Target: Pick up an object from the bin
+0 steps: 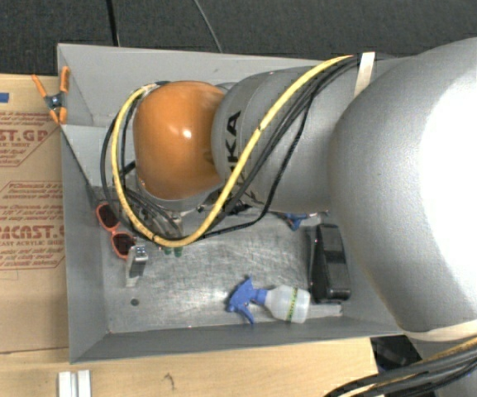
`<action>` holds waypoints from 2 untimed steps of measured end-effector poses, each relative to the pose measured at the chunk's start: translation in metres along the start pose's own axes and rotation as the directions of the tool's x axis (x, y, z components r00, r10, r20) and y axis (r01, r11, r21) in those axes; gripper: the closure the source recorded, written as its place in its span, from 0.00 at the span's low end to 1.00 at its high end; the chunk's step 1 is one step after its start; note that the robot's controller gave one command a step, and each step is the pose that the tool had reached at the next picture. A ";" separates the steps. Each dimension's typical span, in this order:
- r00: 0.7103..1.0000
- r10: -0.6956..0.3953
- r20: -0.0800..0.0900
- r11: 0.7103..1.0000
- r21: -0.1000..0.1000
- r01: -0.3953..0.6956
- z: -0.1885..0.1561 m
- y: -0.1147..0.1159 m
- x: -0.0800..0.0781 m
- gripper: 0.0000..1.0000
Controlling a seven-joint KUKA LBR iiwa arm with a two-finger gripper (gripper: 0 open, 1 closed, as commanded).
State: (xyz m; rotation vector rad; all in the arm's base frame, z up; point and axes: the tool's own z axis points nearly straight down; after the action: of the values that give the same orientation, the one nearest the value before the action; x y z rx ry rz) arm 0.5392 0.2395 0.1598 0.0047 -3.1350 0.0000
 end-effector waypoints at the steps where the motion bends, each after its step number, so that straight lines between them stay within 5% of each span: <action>1: 1.000 0.002 0.007 1.000 -0.002 -0.002 -0.004 -0.001 -0.002 0.00; 2: 0.999 0.045 0.016 0.999 -0.006 -0.045 0.032 0.003 -0.008 0.00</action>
Offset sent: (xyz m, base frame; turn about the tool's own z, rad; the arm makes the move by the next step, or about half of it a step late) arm 0.0079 0.0061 -0.0898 0.0995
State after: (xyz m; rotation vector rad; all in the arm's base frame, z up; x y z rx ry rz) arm 0.5466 0.2425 0.1274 -0.0667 -3.1507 -0.0084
